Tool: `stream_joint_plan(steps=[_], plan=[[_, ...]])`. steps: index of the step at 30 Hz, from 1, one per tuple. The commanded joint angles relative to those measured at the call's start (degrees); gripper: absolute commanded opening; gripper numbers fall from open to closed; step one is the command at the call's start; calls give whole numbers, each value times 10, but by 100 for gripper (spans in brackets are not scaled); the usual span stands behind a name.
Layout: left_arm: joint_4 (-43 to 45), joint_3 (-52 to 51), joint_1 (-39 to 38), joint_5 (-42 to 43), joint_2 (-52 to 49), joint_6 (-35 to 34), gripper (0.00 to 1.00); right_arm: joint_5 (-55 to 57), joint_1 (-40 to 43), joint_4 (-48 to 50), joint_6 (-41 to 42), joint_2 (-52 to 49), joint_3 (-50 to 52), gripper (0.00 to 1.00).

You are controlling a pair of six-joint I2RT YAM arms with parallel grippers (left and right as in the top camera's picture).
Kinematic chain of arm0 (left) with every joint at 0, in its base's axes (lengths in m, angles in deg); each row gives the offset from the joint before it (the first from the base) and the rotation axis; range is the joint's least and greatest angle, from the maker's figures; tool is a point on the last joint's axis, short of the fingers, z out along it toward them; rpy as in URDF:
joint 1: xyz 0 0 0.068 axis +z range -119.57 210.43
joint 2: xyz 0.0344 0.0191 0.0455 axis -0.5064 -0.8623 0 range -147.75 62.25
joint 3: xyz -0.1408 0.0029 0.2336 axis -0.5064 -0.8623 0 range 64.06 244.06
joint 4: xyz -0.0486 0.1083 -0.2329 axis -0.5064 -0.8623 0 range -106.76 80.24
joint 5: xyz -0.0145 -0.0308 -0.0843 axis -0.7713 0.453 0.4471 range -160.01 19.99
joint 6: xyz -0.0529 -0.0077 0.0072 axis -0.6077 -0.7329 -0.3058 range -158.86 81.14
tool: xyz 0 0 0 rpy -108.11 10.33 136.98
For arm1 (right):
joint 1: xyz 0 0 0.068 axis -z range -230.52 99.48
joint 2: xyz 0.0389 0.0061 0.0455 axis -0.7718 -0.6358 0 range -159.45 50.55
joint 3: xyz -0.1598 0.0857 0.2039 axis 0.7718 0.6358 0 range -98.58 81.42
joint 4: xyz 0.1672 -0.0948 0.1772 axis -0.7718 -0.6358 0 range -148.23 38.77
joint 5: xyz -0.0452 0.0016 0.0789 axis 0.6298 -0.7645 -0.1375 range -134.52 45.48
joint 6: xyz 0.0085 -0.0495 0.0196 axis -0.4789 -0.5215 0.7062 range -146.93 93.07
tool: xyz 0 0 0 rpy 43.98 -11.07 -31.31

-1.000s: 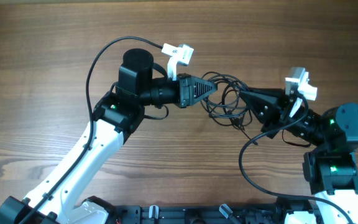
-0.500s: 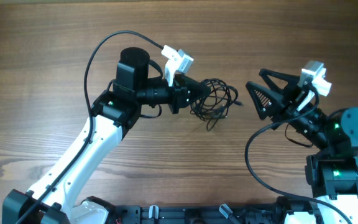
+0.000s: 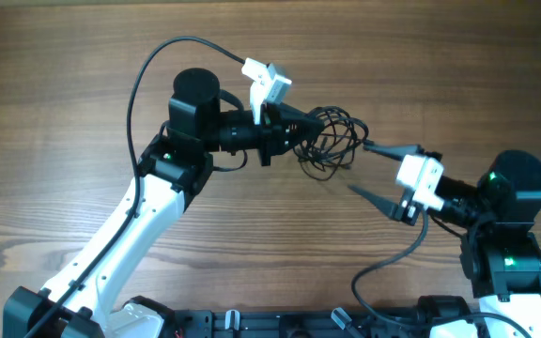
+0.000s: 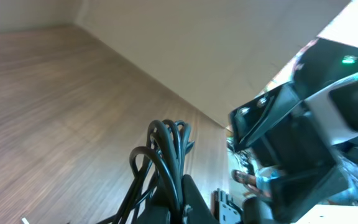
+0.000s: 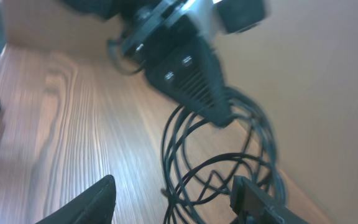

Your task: Untangle cables

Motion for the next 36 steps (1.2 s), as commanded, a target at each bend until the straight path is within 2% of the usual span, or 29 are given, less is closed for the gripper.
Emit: stream_joint_plan(steps=[1,6,9,15,19,22,28,36], plan=[[33,1,-34,51,13,22,4,-33,-11,-35,-171,3,-7,62],[40,1,-70,47,13,27,4,63,-16,-39,-196,3,-7,63],[12,1,-75,14,13,55,4,63,-16,-40,-228,3,-7,63],[4,1,-91,12,13,69,4,93,-16,-39,-241,3,-7,64],[-30,1,-115,15,13,119,4,112,-16,-40,-281,3,-7,64],[-38,1,-120,15,13,126,4,158,-16,-53,-284,-3,-7,63],[-23,1,-120,33,13,141,4,230,-16,-103,-284,-44,-7,54],[23,1,-120,33,13,139,4,222,-16,-115,-283,-54,-7,44]])
